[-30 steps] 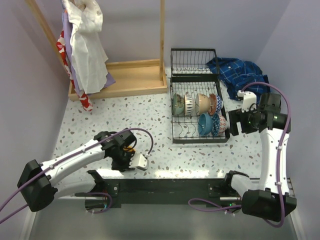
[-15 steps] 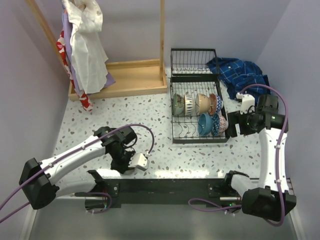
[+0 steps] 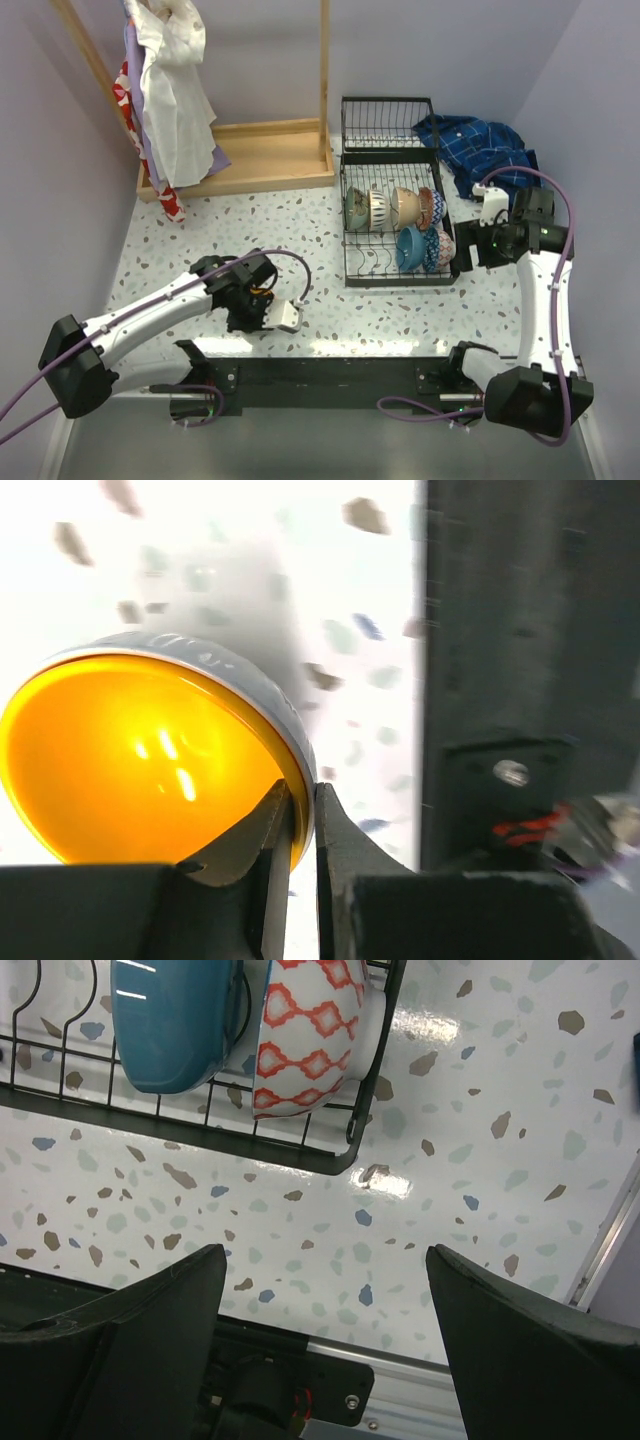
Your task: Load the bowls into the dish rack
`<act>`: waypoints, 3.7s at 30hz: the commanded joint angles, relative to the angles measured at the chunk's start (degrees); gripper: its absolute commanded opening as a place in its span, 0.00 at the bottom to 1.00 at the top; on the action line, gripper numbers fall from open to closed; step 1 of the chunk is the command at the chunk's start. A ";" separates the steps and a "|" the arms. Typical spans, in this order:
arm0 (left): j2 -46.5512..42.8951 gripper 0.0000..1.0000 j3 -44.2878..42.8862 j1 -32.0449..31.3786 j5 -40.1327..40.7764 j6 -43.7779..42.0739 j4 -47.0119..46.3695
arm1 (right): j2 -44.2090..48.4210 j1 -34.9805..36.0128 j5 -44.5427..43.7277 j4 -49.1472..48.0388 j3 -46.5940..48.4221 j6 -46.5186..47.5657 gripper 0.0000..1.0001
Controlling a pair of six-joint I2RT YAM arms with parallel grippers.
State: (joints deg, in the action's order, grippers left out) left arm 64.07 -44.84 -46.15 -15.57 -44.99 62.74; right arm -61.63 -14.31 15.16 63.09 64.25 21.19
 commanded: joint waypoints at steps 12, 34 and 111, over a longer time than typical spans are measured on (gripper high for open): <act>12.39 0.22 -8.33 0.18 3.28 0.96 -20.20 | -1.83 0.15 -0.48 -2.62 1.06 -1.24 0.85; 14.94 0.22 -13.69 0.18 -1.56 2.45 -13.35 | -6.49 0.07 1.63 -5.26 1.14 -3.79 0.85; 20.04 0.00 -15.98 3.88 -14.39 2.63 -8.77 | -11.50 0.07 2.60 -7.72 0.00 -6.34 0.85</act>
State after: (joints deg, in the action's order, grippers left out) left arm 84.38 -60.20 -42.44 -24.77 -41.60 54.15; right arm -72.88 -14.31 16.25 56.07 62.70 15.44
